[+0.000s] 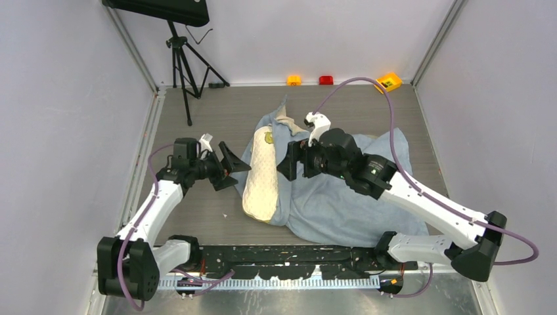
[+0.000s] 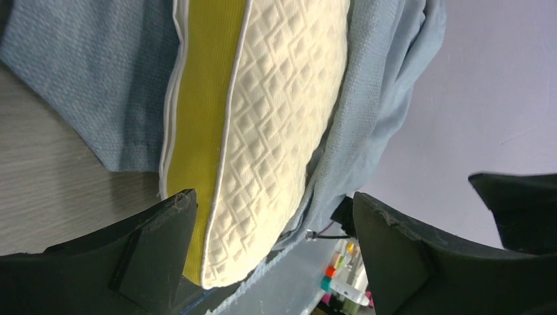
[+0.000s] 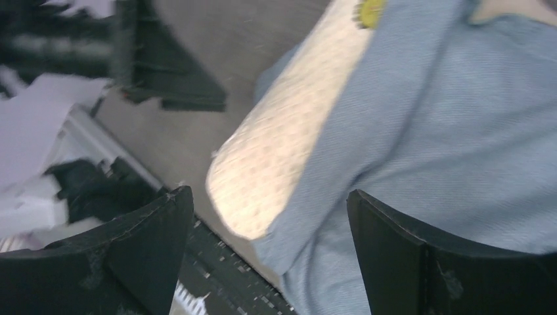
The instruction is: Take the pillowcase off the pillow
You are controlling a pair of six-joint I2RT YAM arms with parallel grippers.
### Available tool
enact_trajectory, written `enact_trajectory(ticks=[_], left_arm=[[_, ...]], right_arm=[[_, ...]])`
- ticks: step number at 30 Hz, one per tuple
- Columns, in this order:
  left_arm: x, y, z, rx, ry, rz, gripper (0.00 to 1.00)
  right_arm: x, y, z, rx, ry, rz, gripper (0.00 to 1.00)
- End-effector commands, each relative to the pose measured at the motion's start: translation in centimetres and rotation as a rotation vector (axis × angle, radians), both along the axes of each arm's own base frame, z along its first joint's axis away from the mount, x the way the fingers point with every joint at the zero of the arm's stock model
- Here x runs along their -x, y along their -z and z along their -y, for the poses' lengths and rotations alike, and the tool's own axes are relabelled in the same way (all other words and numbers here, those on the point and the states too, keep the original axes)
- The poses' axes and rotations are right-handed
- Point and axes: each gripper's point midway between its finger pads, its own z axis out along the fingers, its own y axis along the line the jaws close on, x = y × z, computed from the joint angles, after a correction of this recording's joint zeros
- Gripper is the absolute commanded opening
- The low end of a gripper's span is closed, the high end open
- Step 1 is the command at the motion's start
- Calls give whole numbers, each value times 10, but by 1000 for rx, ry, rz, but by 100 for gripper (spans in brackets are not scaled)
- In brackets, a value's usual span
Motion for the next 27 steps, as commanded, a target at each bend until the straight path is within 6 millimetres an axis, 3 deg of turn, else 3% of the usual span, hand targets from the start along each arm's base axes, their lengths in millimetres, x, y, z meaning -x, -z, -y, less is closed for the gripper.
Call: enact_trajectory(ticks=[1,5,10,14,19,22,24,27], left_arm=[[-30,-10,-8,-93,-26,127,90],[-49,3,-4,-144,-41,169,89],[-59,20,25,-126,52,138,89],[-59,23,45,-66,129,122,87],[-61,34,53,-44,152,100,80],[-63,36,66,47,182,72,60],[-66,29,75,123,206,100,36],[-70,19,78,148,208,147,6]], right_arm=[[-50,14,29,134,285,2,91],[-72,26,26,184,357,-7,91],[-100,47,24,190,437,-58,91],[-109,65,7,115,422,-135,88],[-117,104,-4,146,431,-222,85],[-116,122,-13,146,402,-276,71],[-116,132,-16,143,394,-307,54],[-118,137,-7,135,414,-340,17]])
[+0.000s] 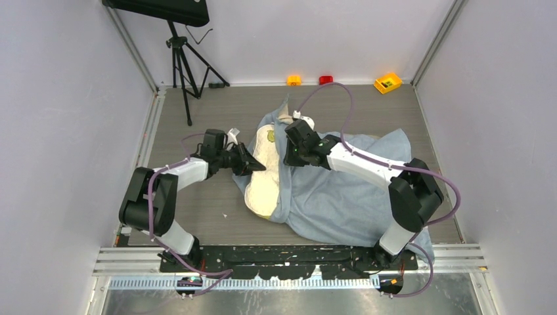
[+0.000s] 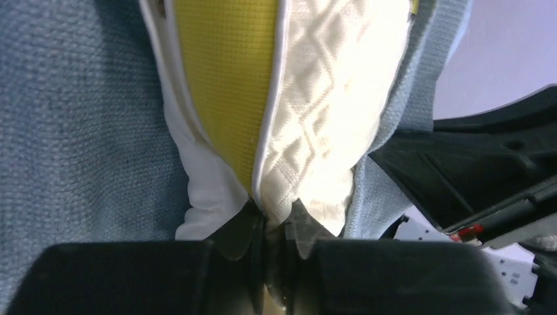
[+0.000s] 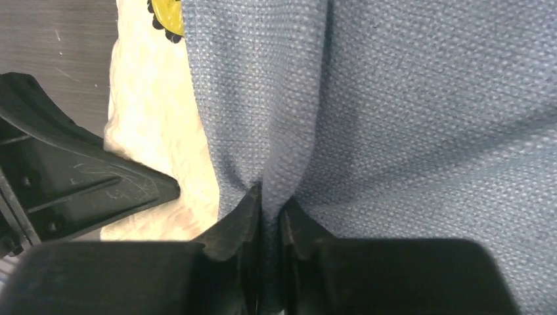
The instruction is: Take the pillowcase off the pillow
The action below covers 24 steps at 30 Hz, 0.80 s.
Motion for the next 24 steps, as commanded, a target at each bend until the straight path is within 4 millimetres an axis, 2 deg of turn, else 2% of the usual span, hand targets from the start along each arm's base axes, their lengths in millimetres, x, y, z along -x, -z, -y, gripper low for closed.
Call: enact_trajectory(ticks=[1,6,11,14,17,21,24], left_arm=[[-15,-47,17,124,51,175,1],[-24,-69,-6,71,-14,221,0],[-36,-94,-66,94,-208,243,0],[-30,-116,-102,15,-304,308,0],[-21,-135,-124,-63,-365,351,0],[-14,-154,-140,-69,-408,371,0],[-12,-160,-142,-71,-412,375,0]], right_arm=[[-11,-15,3,-97,52,6,13],[-15,-21,57,-79,163,45,11],[-11,-16,125,-13,265,50,11],[-7,-11,166,24,342,39,11],[-7,-9,203,20,434,33,11],[-6,-16,234,14,524,46,10],[-6,-29,240,14,528,74,10]])
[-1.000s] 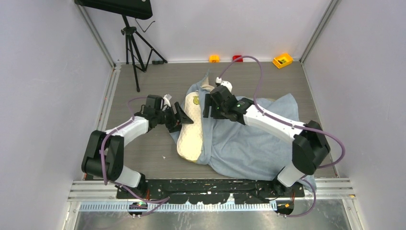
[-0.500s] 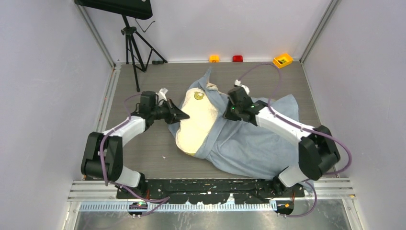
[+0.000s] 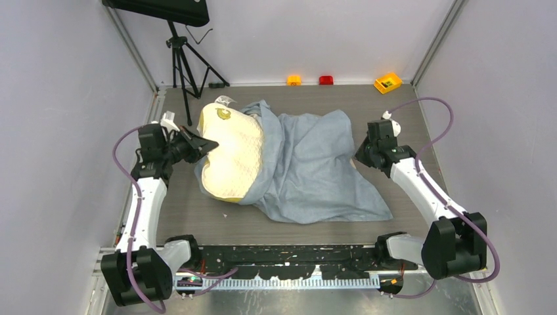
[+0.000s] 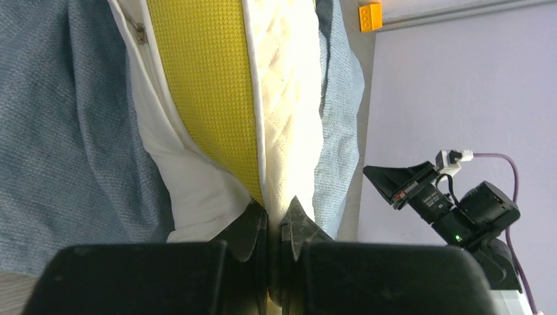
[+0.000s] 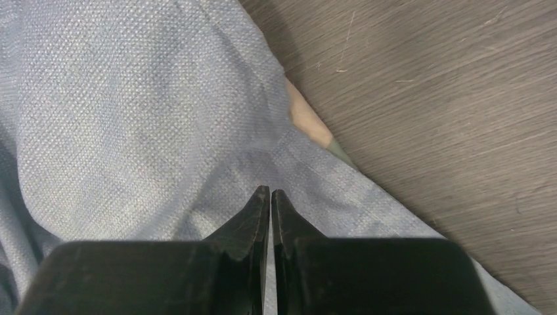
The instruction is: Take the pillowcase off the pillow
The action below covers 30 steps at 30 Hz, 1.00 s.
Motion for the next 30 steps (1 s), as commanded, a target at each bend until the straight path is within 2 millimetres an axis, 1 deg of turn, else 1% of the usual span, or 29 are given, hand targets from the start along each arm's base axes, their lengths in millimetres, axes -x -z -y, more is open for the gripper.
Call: enact_trajectory(ticks=[1,2,3,4,7,8,10,12,14,16,18,20,23,27,30], left_arm=[[2,-27,-5,-16,5,64,0],[3,-29,-2,-4,20,71,0],[4,-31,0,8,35,77,0],[6,-33,3,19,50,80,0],[12,-37,9,38,92,92,0],[14,-38,10,42,101,93,0],[18,-39,13,48,119,100,0],[21,-43,15,50,130,113,0],[23,-45,16,52,138,122,0],[24,-49,18,71,154,126,0],[23,-51,22,108,174,122,0],[21,-48,23,143,173,101,0],[17,-46,23,179,155,110,0],[19,-47,22,188,128,139,0],[22,-50,23,185,134,149,0]], right_arm=[[0,-29,5,15,-19,74,10],[0,-34,1,4,-49,87,12],[0,-40,-6,-16,-88,97,15],[2,-47,-18,-56,-150,104,24],[9,-65,-44,-149,-290,127,55],[13,-72,-52,-184,-329,138,64],[19,-85,-65,-242,-394,162,76],[24,-97,-71,-269,-430,185,85],[31,-103,-74,-281,-462,181,88],[35,-103,-73,-268,-467,168,89],[38,-100,-68,-245,-459,155,89],[42,-97,-66,-238,-459,147,89],[49,-96,-69,-259,-478,145,89],[57,-102,-76,-300,-507,141,90],[60,-109,-77,-306,-510,144,91]])
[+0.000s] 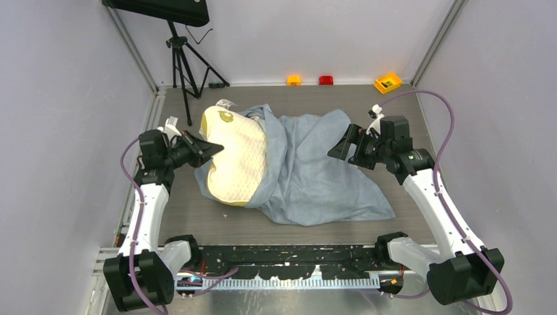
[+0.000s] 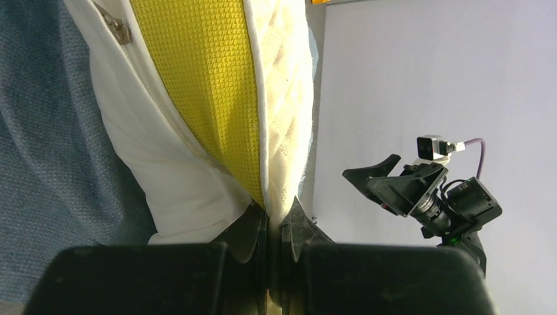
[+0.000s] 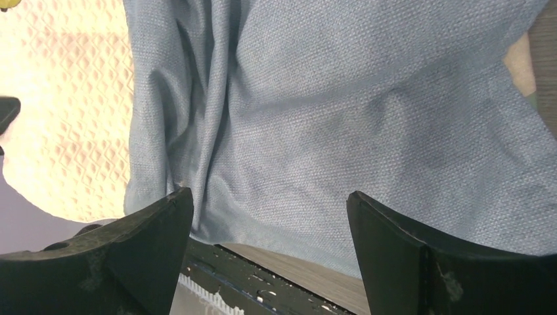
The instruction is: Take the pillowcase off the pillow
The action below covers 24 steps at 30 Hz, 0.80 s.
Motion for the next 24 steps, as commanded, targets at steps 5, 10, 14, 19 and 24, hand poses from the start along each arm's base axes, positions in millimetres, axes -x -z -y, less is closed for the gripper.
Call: enact_trajectory(ticks=[5,10,14,19,24], left_arm=[[4,-48,3,46,48,175,0],[2,-50,-1,122,56,168,0],[3,-51,0,133,68,166,0],[11,-54,0,85,68,177,0],[22,-38,-19,-157,-20,93,0]], right_arm=[[5,-42,14,32,64,106,95],[2,-53,33,64,181,177,96],[0,-48,33,46,209,153,96],[-1,-48,32,25,230,133,96],[-4,-51,27,-2,211,165,96]])
